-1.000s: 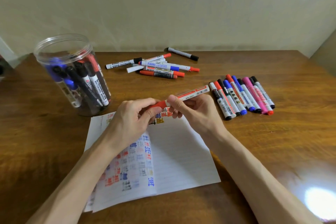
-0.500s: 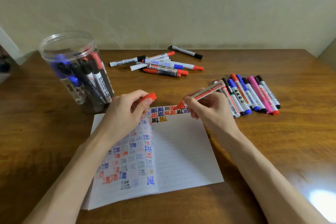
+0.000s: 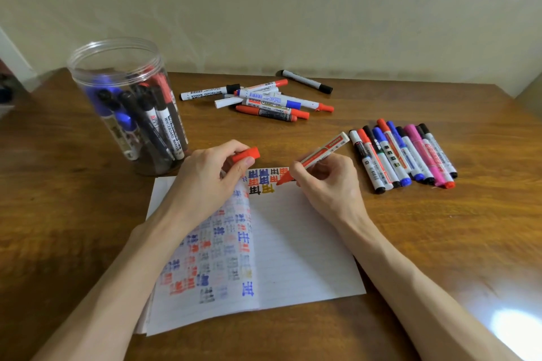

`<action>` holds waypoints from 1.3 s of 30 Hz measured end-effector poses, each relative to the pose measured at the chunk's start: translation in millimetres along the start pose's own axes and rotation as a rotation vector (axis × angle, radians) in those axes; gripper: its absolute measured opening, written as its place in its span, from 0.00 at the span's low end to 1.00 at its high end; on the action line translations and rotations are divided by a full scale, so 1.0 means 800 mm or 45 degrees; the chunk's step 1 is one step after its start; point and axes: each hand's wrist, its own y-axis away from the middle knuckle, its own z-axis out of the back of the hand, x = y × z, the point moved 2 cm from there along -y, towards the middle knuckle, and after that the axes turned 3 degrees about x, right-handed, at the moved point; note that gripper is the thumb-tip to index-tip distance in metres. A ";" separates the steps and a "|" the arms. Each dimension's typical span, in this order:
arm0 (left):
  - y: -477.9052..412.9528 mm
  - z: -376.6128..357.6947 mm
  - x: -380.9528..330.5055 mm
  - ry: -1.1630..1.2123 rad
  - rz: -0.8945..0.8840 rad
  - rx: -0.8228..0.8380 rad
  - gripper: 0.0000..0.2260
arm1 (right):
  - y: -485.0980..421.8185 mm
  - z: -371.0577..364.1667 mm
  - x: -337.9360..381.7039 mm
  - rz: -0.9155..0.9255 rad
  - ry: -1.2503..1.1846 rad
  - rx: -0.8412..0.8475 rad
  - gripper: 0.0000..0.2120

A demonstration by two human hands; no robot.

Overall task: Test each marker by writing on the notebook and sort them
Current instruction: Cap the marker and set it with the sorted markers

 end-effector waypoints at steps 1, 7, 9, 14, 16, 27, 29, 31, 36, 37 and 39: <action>0.000 0.000 0.000 0.002 0.001 0.007 0.13 | 0.000 0.000 0.000 0.001 0.003 0.003 0.04; 0.001 0.000 -0.001 0.000 -0.005 0.011 0.14 | 0.002 -0.003 -0.001 0.046 0.077 0.004 0.05; 0.001 0.000 -0.001 -0.003 -0.008 0.009 0.14 | 0.001 -0.002 -0.001 0.044 0.109 -0.026 0.05; 0.000 0.000 0.000 -0.003 -0.026 0.007 0.15 | 0.000 0.002 -0.003 0.008 0.041 -0.017 0.06; 0.000 0.001 0.000 -0.003 -0.035 0.006 0.14 | 0.000 0.001 -0.002 0.014 0.043 -0.011 0.06; 0.000 0.001 0.000 -0.010 -0.025 0.006 0.14 | 0.000 -0.001 -0.005 0.037 0.112 -0.032 0.06; 0.000 0.001 0.000 -0.014 -0.025 0.002 0.14 | 0.000 0.001 -0.004 0.043 0.093 -0.029 0.06; 0.000 0.002 -0.001 -0.017 -0.037 0.002 0.15 | 0.000 0.001 -0.003 0.051 0.077 -0.028 0.06; 0.000 0.002 0.000 -0.022 -0.036 0.004 0.14 | 0.001 -0.002 -0.003 0.065 0.071 0.013 0.06; 0.000 0.001 -0.001 -0.024 -0.034 0.006 0.14 | 0.001 -0.003 -0.002 0.071 0.072 0.023 0.06; 0.001 0.001 -0.001 -0.025 -0.031 0.010 0.15 | 0.003 -0.004 -0.001 0.081 0.088 0.032 0.06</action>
